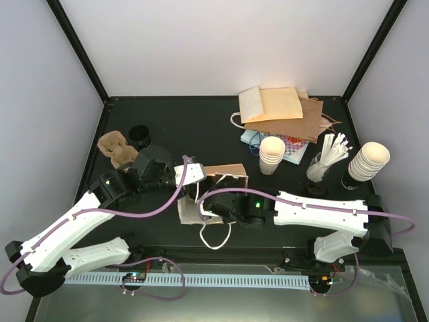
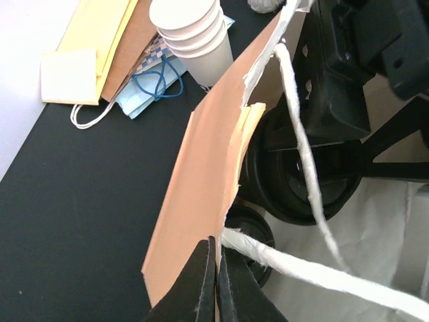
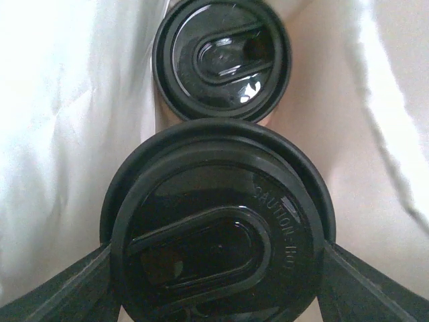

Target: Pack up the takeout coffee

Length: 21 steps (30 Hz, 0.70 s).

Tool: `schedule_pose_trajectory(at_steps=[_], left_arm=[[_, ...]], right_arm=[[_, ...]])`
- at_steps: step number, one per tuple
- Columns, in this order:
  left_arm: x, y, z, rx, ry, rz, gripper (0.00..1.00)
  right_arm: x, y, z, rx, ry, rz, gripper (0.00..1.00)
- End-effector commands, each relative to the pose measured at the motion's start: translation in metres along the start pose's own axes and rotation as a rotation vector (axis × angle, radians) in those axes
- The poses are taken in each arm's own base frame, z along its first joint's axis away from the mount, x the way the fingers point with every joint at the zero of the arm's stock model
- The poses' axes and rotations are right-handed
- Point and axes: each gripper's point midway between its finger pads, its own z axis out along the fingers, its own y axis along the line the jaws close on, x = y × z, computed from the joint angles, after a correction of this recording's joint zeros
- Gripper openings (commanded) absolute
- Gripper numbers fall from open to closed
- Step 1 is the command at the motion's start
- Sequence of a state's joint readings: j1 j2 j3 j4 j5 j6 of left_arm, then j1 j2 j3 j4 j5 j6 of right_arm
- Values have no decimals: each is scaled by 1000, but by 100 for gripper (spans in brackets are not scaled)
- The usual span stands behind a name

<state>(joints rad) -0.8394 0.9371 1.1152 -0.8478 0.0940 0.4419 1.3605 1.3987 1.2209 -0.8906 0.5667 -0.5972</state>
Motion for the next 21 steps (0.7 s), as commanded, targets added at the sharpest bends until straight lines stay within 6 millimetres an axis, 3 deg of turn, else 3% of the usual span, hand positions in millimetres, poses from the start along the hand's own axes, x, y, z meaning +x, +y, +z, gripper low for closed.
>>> schedule_pose_trajectory(at_steps=[1,6,21], left_arm=[[-20,9,-15,-35,-48,9,1],[-20,8,-14,-29,-44,9,1],[-19,-9,-12,60,-61,-2,4]], right_arm=[[17,3,4,12,47,-1,76],[31,16,13,23,72,-26,76],[37,23,41,19,113,-30,76]])
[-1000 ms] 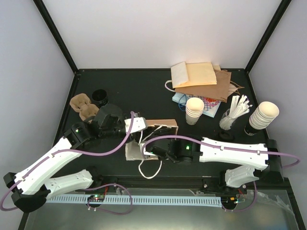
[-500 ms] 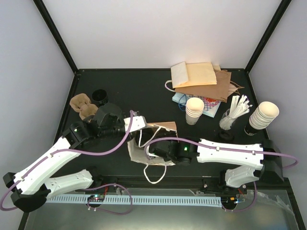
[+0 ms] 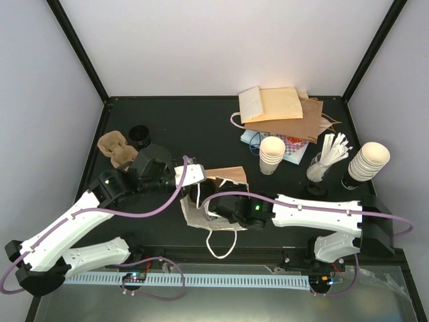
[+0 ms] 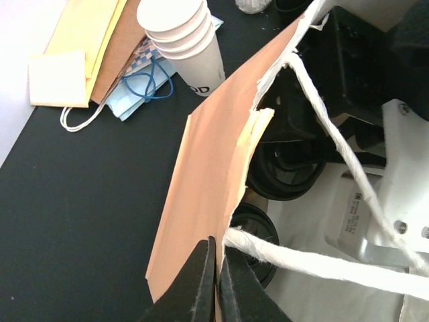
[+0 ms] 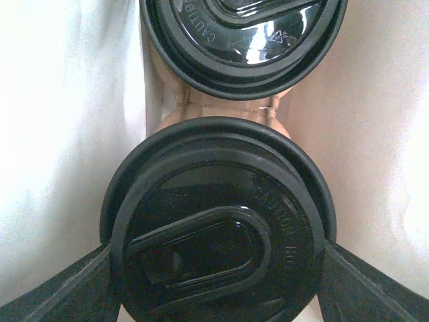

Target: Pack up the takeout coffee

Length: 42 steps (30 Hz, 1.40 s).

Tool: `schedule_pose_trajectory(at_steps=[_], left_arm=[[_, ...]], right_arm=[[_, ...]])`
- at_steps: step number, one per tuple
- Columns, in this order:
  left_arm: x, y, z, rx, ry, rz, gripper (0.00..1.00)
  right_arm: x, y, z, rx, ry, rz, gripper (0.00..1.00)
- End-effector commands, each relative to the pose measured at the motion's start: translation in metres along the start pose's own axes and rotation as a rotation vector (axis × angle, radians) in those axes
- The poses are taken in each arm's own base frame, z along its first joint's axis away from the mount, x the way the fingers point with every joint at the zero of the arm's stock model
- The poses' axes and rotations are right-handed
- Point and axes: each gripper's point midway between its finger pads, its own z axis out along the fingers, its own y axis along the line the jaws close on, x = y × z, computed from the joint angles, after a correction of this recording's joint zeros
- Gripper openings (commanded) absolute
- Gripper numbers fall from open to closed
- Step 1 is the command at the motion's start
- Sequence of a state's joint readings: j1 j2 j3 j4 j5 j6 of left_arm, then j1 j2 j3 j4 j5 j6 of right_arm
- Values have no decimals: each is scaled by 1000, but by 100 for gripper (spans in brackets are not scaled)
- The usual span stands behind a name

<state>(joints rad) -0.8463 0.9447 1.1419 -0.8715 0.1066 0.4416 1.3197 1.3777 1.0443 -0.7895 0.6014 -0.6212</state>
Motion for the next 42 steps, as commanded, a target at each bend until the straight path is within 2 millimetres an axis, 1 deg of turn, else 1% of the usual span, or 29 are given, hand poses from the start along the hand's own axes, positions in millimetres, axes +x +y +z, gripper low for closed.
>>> schedule_pose_trajectory(at_steps=[1,2,3,5,6,8,10,12,13,15,16,17,18,20,21,22,24,26,29,30,31,32,35,38,42], left_arm=[[-15,-8,-8,49,-62,-8,7],[-17,-9,-9,53,-69,-11,11],[-19,-9,-11,55,-81,-19,19],[-28,-9,-17,60,-118,-34,42],[-34,-7,-22,54,-140,-52,51],[-47,1,-35,18,-191,-104,67],[-59,15,-48,-43,-226,-174,83],[-68,30,-58,-103,-250,-244,96],[-69,39,-61,-140,-249,-280,98],[-69,58,-61,-195,-226,-371,99],[-64,67,-58,-207,-199,-430,99],[-58,82,-58,-234,-181,-507,99],[-54,91,-55,-223,-179,-573,99],[-45,104,-48,-184,-190,-686,99],[-39,109,-41,-164,-193,-740,99],[-29,113,-31,-149,-176,-778,99],[-17,116,-11,-103,-144,-810,99],[-11,114,12,-42,-117,-796,99],[-1,112,42,24,-75,-816,99],[0,113,47,33,-67,-822,98],[10,115,64,47,-26,-843,98],[14,117,73,51,-6,-854,98],[25,123,97,60,42,-889,96],[32,127,117,87,77,-920,95],[42,128,138,111,118,-936,93]], right_arm=[[3,1,10,13,26,-2,76],[2,1,10,13,24,3,76],[2,1,10,14,23,7,76],[3,0,10,18,20,20,76],[2,0,10,21,17,24,76],[4,3,10,24,17,28,76],[6,7,12,17,17,25,76],[7,15,14,15,12,18,76],[7,16,14,23,3,19,76],[8,18,14,35,-9,18,76],[8,18,13,42,-15,19,76],[9,19,13,47,-22,19,76],[8,19,12,49,-31,18,76],[6,20,12,60,-51,16,76],[6,23,12,55,-59,8,76],[5,25,11,51,-67,4,76],[3,24,10,60,-84,14,76],[1,24,10,63,-92,20,76],[-1,29,11,59,-100,15,76],[-2,29,11,63,-106,18,75],[-3,29,11,67,-111,21,72],[-4,31,11,62,-115,19,71],[-7,33,14,72,-122,35,71],[-11,38,13,63,-142,39,72],[-28,41,4,51,-200,67,72]])
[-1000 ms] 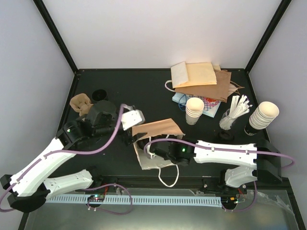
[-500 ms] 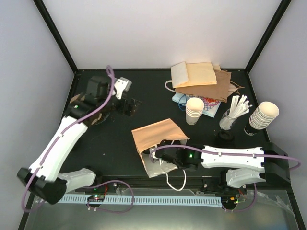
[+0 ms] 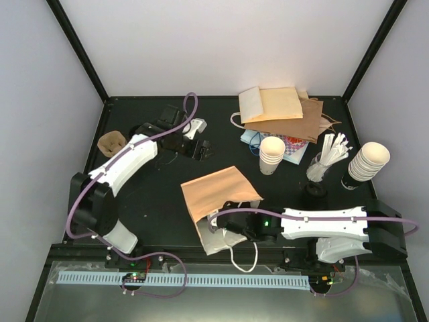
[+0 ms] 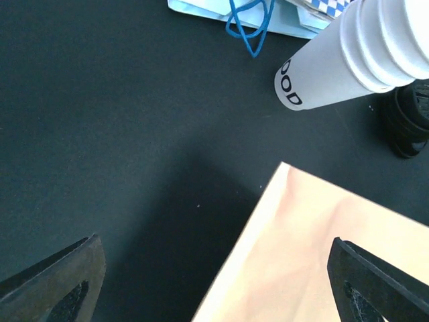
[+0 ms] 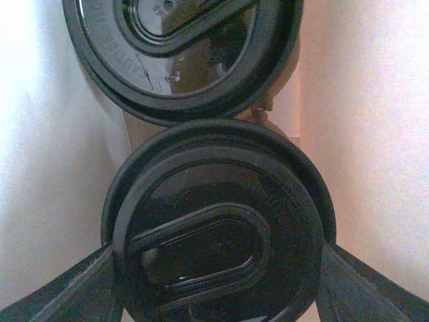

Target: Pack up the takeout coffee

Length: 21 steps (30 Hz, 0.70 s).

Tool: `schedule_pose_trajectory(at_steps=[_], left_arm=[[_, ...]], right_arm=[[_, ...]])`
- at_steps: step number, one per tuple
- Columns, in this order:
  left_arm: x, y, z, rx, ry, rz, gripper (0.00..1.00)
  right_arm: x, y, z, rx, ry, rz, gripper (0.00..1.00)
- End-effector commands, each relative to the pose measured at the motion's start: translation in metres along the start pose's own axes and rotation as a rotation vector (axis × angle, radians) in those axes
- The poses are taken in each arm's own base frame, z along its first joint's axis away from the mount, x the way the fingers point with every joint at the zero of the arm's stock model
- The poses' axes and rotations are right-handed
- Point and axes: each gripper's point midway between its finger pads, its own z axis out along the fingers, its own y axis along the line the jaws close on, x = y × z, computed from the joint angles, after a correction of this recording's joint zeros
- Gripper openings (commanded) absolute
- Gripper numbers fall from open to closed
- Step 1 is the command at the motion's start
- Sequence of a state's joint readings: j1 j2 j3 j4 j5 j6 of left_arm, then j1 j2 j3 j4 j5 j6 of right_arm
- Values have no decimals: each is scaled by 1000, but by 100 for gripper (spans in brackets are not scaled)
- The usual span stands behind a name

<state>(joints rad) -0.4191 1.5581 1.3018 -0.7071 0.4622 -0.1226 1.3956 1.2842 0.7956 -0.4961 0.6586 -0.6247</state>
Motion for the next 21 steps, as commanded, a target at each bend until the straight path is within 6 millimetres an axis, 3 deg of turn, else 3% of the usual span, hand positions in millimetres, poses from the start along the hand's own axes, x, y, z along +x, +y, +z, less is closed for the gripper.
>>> schedule_pose_trajectory(at_steps=[1,6,12,21], left_arm=[[-22,-4,6,46,-30,10,93],[-4,-1,30,95,56,-6,90],[15,3,57,141,153,-37,87],[27,9,84,186,220,-113,80]], right_arm=[[-28,15,-6,-52,-100,58,72],[-42,18,-7,-48,-116,61,72],[-33,20,-5,-46,-80,59,72],[-23,22,-5,-127,-27,96,72]])
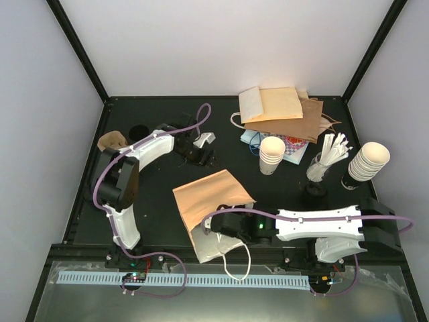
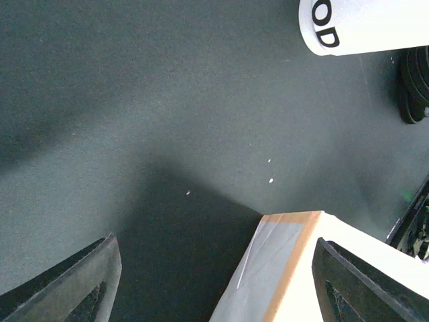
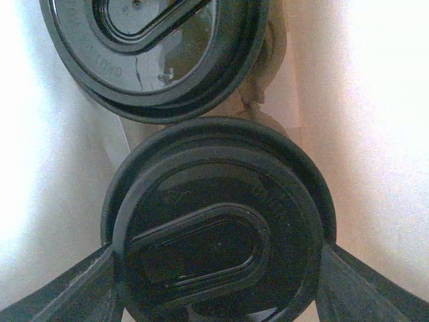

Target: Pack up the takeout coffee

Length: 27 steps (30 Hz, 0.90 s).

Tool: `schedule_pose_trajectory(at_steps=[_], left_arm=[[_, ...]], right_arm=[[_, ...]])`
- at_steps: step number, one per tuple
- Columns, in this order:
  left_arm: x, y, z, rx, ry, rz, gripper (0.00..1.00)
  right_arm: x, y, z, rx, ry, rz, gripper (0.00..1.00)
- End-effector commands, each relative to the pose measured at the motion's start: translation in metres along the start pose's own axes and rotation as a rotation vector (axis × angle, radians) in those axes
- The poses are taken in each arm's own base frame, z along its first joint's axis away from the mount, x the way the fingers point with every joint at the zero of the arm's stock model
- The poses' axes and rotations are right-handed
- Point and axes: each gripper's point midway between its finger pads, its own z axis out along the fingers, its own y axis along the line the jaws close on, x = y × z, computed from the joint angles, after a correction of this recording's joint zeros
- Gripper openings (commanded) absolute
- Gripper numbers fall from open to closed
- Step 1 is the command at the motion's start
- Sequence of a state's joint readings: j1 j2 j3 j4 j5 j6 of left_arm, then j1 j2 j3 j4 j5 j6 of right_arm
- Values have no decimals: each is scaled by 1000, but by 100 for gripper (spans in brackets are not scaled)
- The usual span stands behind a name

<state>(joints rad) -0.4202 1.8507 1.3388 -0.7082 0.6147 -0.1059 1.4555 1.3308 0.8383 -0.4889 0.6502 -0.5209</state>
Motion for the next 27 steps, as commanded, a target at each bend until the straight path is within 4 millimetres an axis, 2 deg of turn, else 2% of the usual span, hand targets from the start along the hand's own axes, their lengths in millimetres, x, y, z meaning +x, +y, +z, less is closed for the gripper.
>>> schedule_pose_trajectory(at_steps=[1,11,18,27], left_arm=[[-13,-11,5,73,-12,6,80],[-28,-8,33,171,13,-41,77],[-25,-11,50,266,50,-65,75],[-10,-27,57,348,99,-63,56]], right_arm=[[5,14,2,-117,32,43,72],[14,12,13,-111,59,74,72],[18,18,16,-116,61,56,72],[25,31,27,-119,84,36,72]])
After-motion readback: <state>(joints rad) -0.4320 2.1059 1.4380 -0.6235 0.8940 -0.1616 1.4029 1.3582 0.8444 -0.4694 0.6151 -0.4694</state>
